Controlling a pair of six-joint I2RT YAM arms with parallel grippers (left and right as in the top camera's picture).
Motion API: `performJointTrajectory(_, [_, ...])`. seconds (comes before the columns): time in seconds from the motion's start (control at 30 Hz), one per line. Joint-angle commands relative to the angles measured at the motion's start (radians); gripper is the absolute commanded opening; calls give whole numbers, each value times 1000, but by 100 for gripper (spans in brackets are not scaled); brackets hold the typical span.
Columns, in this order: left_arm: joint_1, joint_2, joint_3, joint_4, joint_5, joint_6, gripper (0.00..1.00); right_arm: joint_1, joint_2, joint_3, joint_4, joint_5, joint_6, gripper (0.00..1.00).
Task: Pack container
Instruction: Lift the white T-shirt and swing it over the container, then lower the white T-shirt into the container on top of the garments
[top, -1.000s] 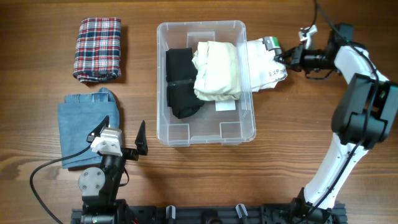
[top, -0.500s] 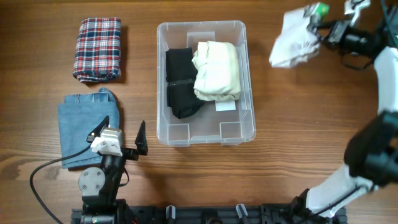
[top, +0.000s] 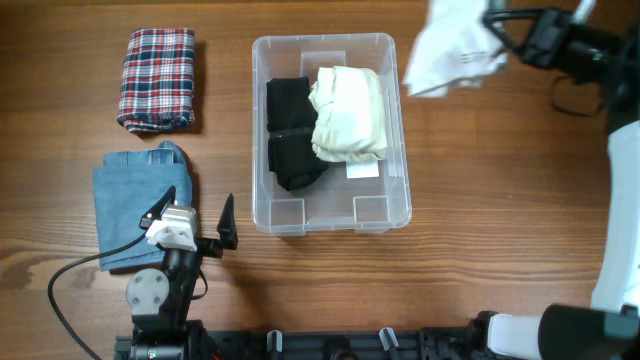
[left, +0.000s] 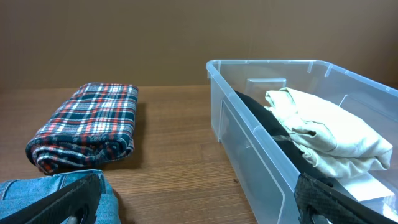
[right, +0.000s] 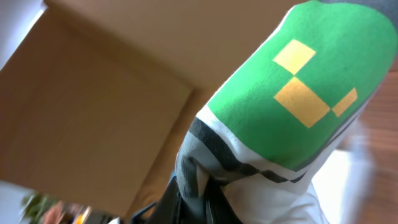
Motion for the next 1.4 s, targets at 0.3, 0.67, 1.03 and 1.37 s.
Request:
performJointTrajectory(0.3, [6,-1,-5,-5,-6,13,100,493,65,22,37,370,131,4])
performJointTrajectory(0.67, [6,-1,-5,-5,-5,13,100,615,253,22,177,383,240,4])
performJointTrajectory(1.03, [6,-1,-5,-5,-6,13,100,621,440,22,217,383,258,4])
performJointTrajectory(1.37, [6,-1,-5,-5,-5,13,100,622,544,22,246,349,260,4])
